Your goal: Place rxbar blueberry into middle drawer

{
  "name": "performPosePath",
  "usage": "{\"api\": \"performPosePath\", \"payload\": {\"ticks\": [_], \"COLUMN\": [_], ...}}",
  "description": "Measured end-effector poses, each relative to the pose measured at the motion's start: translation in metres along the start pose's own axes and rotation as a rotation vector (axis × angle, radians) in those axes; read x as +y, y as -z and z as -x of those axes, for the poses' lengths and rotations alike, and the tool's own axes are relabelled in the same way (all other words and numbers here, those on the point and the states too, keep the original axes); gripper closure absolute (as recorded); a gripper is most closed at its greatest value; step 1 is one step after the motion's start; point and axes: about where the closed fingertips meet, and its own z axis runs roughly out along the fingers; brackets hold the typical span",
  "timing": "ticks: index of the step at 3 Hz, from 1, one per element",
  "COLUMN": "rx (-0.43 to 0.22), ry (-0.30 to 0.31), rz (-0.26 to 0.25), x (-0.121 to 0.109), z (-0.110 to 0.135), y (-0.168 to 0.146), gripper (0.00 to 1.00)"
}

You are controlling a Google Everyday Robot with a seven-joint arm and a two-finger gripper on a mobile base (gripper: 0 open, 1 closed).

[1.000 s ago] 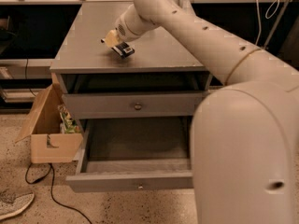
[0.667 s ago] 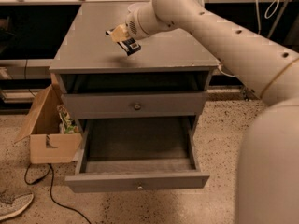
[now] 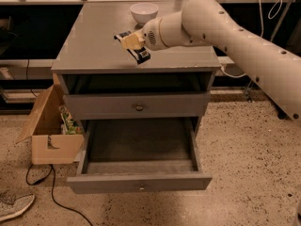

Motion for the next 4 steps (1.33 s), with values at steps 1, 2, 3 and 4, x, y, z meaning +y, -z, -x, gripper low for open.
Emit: {"api": "performPosePath", "payload": {"ticks": [1,2,3,4], "rx": [0.000,0.006,-0.015,0.064], "ry": [0.000,0.002,-0.019,-0.035], "rz": [0.000,0.036,0.053,0.045], "x": [0.000,0.023,0.064,0.098], "z": [0.000,-0.024,-0.062,-0.122], "y": [0.000,0.005,0.027,0.026], "gripper": [1.00,1.00,1.00,1.00]}}
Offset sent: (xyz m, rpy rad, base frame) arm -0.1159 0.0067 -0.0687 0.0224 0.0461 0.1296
